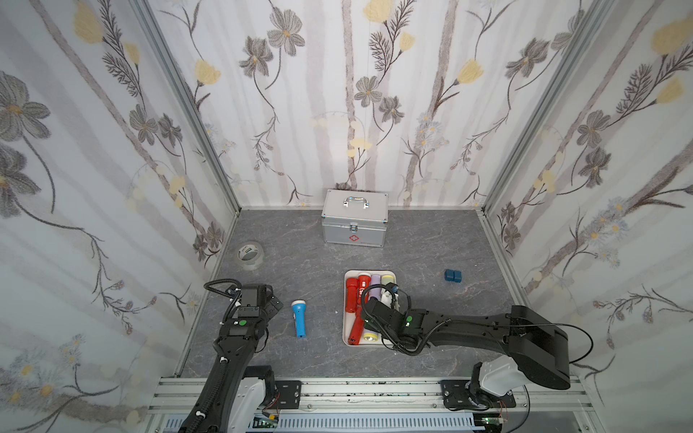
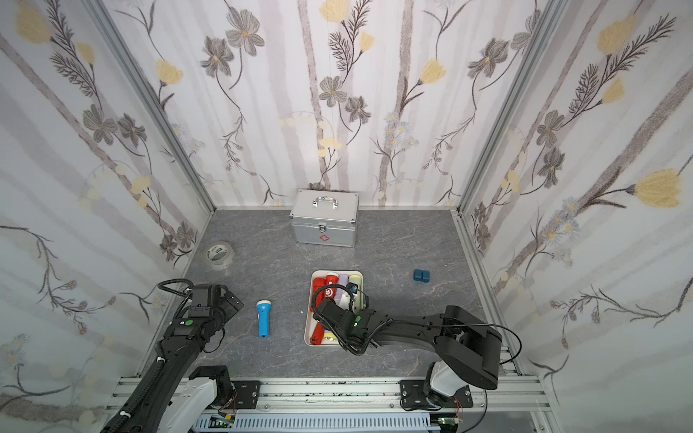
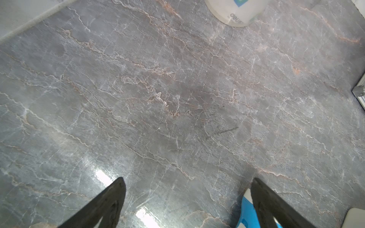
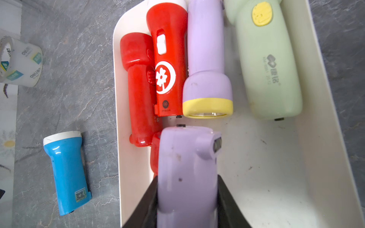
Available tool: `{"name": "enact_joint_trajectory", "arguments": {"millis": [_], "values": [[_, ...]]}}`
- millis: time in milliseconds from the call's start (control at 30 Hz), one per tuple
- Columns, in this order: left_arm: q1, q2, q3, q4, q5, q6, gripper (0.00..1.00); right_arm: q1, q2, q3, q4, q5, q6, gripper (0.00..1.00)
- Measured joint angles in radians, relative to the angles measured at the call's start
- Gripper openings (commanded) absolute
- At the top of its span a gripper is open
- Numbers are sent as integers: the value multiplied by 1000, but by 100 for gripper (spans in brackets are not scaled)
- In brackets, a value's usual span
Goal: Put the flashlights into the storage boxes
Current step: Place the flashlight at the storage box.
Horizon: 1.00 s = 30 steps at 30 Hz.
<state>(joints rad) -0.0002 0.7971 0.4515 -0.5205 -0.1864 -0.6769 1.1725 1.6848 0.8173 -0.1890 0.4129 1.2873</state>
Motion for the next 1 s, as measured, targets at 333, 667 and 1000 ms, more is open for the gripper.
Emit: {"name": "enact_joint_trajectory", "arguments": {"millis": [333, 667, 1000], "values": [[0, -1, 0, 0, 0, 0, 100, 5, 18, -20, -6, 4, 22, 47], [0, -3, -1, 0, 0, 0, 100, 6, -10, -19, -18, 4, 17, 54], [0, -8, -3, 0, 0, 0, 100, -17, -127, 39, -34, 0, -143, 57]]}}
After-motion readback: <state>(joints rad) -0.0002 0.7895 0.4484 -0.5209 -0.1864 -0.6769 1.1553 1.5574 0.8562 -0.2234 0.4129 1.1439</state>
